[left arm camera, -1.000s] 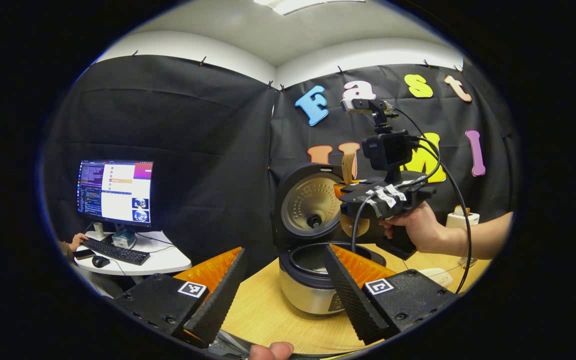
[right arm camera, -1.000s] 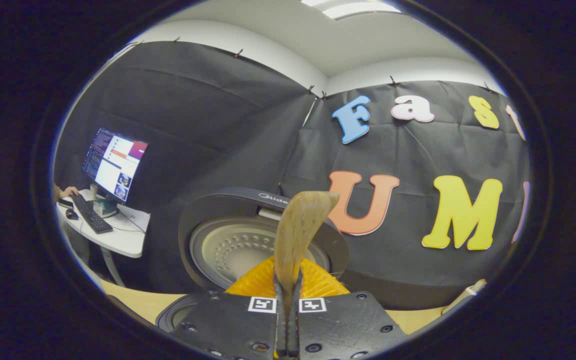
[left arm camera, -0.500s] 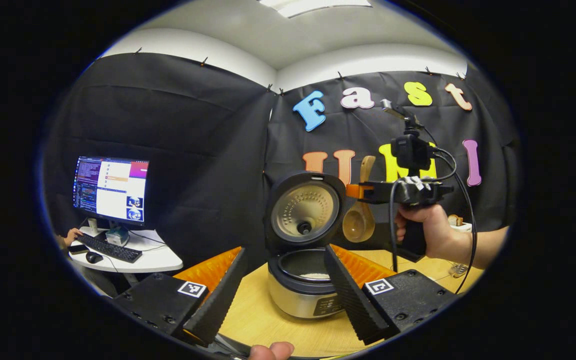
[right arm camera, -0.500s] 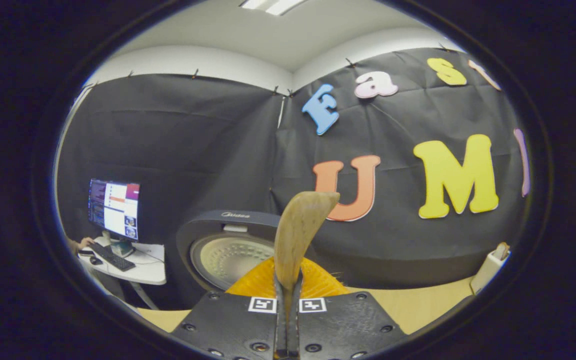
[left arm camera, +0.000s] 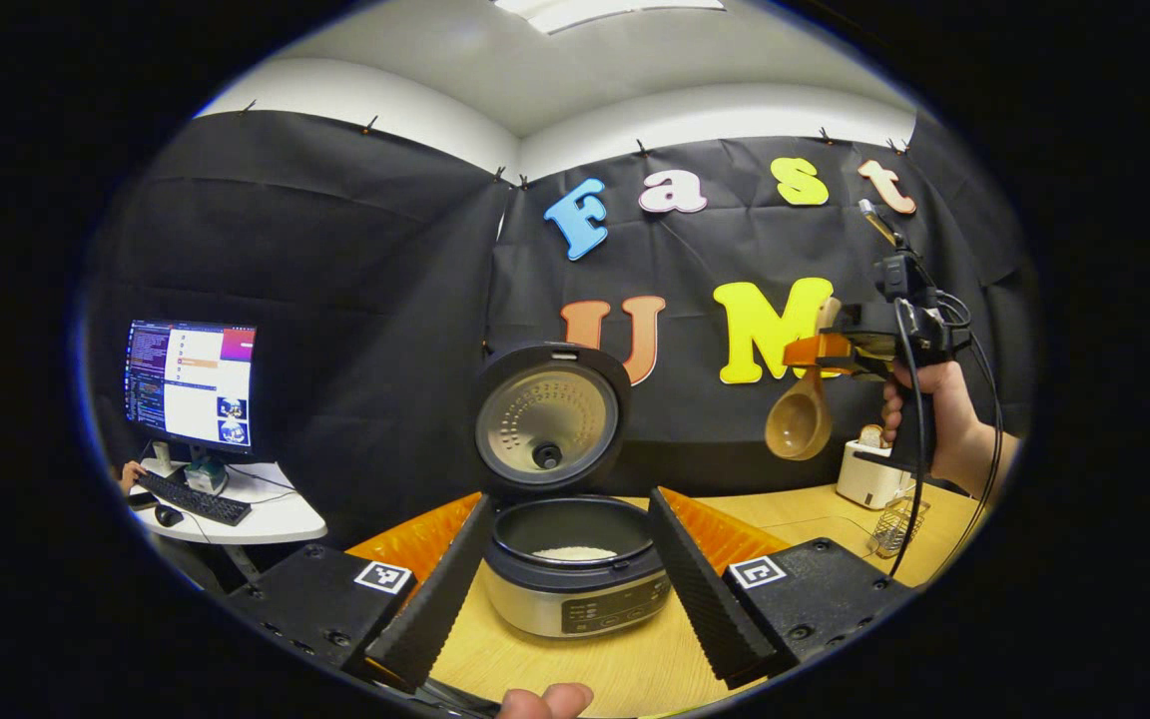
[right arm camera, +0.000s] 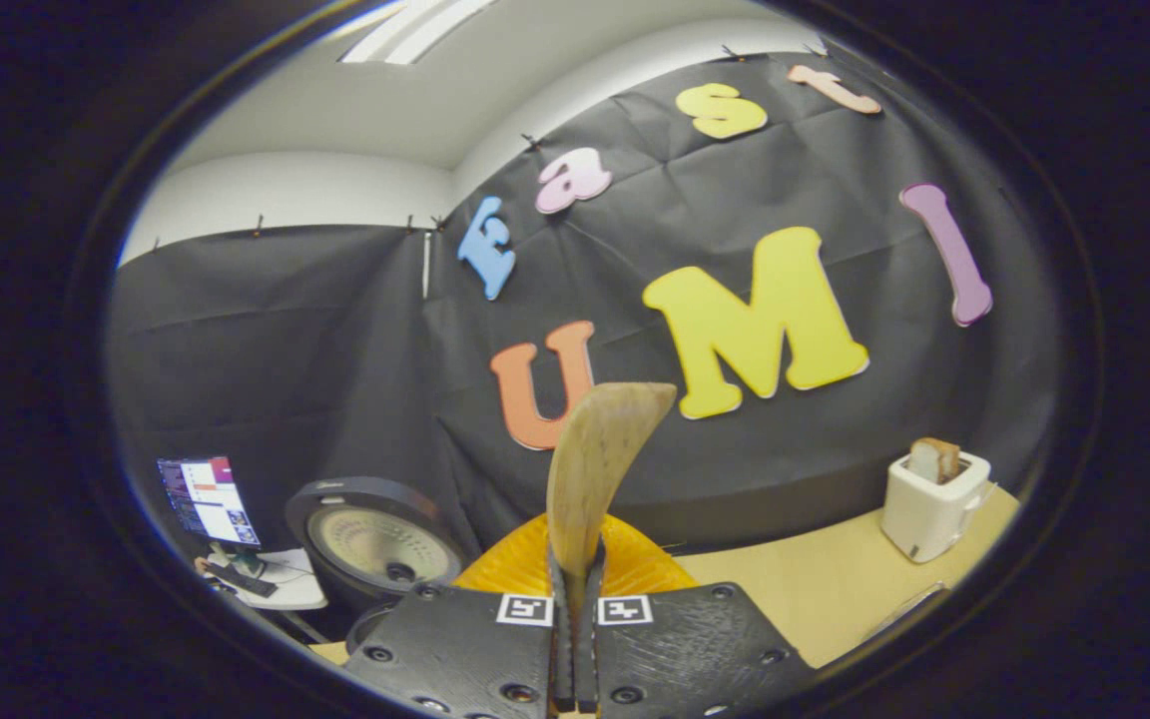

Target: Close the left gripper, press the button to open the rice cooker; take a wooden spoon from the chopstick holder with the right hand, scoop a spoonful of rice and pour it into the rice cooker, then put the wooden spoon back into the chopstick holder.

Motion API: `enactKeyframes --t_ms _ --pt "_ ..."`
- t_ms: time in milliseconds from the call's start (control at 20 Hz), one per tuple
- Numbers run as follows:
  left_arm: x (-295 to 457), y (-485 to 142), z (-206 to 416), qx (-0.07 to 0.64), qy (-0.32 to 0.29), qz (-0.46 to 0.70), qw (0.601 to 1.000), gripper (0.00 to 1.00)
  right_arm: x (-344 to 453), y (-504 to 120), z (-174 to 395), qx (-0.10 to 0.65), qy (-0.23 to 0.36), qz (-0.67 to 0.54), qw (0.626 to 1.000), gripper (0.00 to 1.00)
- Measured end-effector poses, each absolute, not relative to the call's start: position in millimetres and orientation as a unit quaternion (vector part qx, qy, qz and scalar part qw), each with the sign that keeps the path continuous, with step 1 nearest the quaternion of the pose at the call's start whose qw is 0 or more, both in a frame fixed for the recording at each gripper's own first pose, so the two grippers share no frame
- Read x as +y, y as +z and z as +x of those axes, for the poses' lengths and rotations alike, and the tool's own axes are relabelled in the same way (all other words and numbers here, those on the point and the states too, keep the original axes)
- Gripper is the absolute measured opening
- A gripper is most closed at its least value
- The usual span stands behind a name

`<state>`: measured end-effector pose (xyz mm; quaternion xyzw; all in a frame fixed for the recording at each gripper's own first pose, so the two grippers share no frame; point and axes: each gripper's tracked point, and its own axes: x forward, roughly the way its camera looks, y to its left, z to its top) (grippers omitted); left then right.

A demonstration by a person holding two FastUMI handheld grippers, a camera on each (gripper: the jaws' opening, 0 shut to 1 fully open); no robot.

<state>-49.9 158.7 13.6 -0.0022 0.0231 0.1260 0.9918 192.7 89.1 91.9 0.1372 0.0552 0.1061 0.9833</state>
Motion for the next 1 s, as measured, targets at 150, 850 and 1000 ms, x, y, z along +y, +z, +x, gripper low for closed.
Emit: enactKeyframes --t_ms 150,850,1000 --pt "146 11 -45 0.029 0.118 0.005 0.993 0.95 19 93 184 0.048 0.061 0.151 0.985 0.01" --pt "129 14 -43 0.029 0.103 0.005 0.994 0.99 -197 -4 166 0.085 -0.129 0.146 0.977 0.01" --pt "128 12 -43 0.034 0.101 0.015 0.994 0.99 -197 -25 172 0.093 -0.130 0.125 0.979 0.01"
